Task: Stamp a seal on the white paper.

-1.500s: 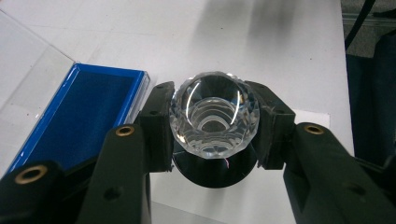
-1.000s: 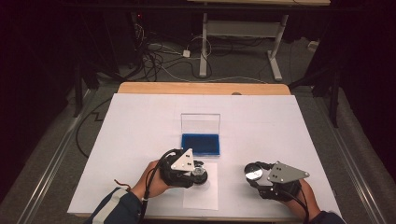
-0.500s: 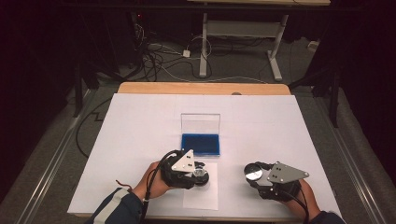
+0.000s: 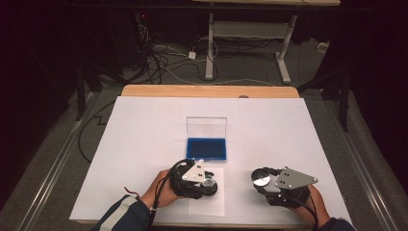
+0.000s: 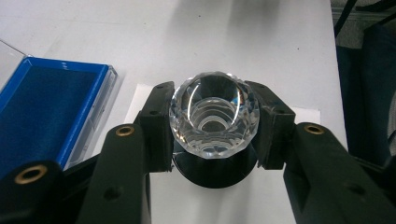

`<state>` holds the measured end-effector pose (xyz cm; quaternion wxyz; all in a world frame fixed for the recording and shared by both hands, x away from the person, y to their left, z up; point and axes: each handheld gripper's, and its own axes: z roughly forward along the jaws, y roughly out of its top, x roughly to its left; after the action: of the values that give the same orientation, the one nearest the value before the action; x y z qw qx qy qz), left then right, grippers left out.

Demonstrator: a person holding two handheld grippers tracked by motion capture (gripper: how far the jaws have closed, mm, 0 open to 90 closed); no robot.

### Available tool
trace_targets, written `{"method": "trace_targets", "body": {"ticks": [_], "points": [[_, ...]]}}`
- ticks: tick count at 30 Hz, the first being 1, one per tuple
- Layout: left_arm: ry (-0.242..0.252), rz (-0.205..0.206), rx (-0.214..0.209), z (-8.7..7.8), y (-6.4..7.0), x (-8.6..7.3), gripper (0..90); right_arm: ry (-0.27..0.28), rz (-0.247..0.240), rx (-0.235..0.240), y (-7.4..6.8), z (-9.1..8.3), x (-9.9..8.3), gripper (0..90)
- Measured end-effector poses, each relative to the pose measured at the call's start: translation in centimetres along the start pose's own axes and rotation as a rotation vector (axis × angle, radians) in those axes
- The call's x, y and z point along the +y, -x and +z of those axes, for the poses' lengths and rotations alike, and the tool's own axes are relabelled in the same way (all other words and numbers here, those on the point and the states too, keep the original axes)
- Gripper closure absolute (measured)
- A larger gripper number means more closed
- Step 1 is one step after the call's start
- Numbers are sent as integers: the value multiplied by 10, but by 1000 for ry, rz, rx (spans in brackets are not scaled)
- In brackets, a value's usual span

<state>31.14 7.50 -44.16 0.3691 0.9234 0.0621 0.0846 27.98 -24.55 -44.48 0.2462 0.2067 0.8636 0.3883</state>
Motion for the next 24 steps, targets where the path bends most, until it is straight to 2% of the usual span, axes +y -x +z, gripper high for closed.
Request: {"method": "trace_targets", "body": {"ticks": [5,11,15,17,19,24], "points": [[-14,2,11,2,0,-1,543,-4,-1,1,0,0,0,385],[-20,5,0,5,0,-3,543,-4,0,2,0,0,0,385],[-41,6,-1,10,-1,-5,543,-4,-1,3,0,0,0,385],[-29,-2,-5,10,-1,-6,543,-4,-1,2,0,0,0,385],[-32,7,-4,11,-1,-6,543,-4,-3,2,0,0,0,385],[-18,-12,-14,13,-3,-7,544,-6,-3,2,0,0,0,385]]}}
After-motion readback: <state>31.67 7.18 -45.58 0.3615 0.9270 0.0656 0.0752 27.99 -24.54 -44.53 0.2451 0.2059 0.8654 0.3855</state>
